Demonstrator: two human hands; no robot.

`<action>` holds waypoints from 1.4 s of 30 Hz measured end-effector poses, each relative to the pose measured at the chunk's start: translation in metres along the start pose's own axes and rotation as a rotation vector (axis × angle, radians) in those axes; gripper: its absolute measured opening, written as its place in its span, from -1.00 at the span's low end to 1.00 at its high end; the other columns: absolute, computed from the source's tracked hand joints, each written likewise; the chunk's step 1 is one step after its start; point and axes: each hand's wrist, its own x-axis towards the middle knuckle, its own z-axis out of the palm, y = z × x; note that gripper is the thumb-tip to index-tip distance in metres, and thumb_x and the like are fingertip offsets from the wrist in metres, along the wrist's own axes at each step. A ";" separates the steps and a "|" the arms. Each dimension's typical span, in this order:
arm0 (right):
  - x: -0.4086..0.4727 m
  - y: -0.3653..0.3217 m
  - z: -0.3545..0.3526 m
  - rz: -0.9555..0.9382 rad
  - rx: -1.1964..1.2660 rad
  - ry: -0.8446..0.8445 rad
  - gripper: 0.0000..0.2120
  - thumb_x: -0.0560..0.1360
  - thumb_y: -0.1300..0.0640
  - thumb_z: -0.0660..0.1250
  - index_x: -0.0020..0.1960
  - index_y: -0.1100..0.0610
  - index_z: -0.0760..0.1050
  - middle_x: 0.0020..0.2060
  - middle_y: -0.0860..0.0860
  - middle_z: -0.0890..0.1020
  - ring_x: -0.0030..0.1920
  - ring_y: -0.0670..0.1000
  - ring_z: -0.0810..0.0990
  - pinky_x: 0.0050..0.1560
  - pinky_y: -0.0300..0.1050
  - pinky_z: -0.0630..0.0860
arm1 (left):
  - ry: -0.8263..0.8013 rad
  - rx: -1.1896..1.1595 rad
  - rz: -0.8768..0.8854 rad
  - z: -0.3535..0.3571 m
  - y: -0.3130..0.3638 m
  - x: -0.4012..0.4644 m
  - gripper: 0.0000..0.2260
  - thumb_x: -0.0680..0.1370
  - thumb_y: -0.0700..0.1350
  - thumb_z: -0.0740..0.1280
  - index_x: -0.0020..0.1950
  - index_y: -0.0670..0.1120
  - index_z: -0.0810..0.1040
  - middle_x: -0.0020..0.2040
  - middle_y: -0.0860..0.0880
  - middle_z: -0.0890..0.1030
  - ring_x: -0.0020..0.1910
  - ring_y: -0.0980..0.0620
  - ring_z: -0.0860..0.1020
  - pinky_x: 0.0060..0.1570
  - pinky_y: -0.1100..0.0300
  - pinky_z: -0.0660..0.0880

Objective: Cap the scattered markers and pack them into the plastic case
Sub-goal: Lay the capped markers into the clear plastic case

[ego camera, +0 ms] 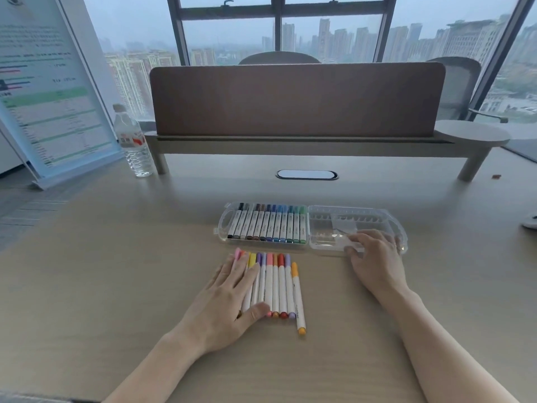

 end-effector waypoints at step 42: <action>0.004 0.033 -0.019 -0.050 0.239 0.033 -0.86 0.48 0.25 0.45 0.03 0.16 0.71 0.08 0.03 0.71 0.19 -0.02 0.63 0.22 -0.33 0.36 | 0.421 -0.285 -0.042 0.002 0.015 0.102 -0.63 0.68 0.05 0.13 0.20 -0.12 0.63 0.17 -0.04 0.65 0.20 -0.02 0.56 0.29 0.11 0.42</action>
